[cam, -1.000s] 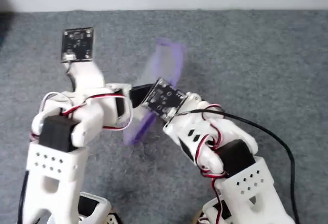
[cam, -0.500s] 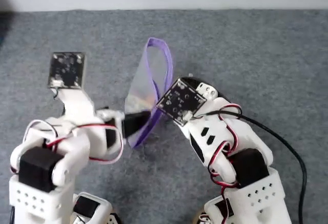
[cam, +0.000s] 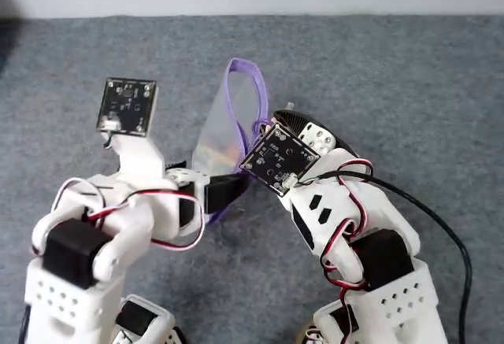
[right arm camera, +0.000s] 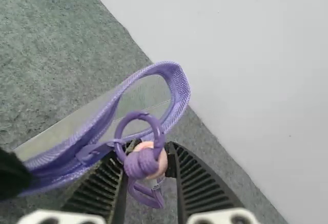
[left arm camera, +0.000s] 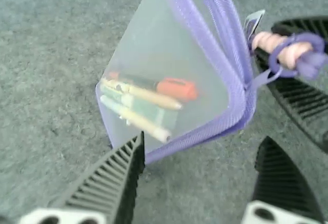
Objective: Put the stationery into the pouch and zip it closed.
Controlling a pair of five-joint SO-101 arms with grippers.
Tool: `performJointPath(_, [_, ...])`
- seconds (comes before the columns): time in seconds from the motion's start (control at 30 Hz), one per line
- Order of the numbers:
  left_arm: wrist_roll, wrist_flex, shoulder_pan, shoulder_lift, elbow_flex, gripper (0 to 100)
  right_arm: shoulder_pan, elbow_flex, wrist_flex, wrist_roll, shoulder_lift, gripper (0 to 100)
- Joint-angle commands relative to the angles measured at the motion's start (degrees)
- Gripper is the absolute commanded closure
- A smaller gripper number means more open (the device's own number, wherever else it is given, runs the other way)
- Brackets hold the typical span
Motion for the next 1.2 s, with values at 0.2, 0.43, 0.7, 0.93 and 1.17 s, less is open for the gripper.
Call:
performJointPath(0.2, [4.1, -2.5, 4.7, 6.4, -2.1, 67, -5.0, -4.5, -1.4, 0.6, -0.8, 99.1])
performJointPath(0.43, [4.1, -2.4, -3.5, 5.2, -2.2, 67, -4.6, -4.6, -0.9, 0.6, -1.4, 99.1])
performJointPath(0.7, [4.1, -2.7, -4.5, 4.9, -1.8, 67, -5.1, -4.6, -1.4, 0.6, -1.4, 99.1])
performJointPath(0.93, [4.4, -2.7, -4.7, 4.5, 3.6, 67, -4.7, -4.7, -1.4, 0.6, -1.5, 99.1])
performJointPath(1.17, [5.7, -4.0, -5.0, 4.3, 3.5, 67, -4.7, -4.7, -1.4, 0.6, -1.5, 99.1])
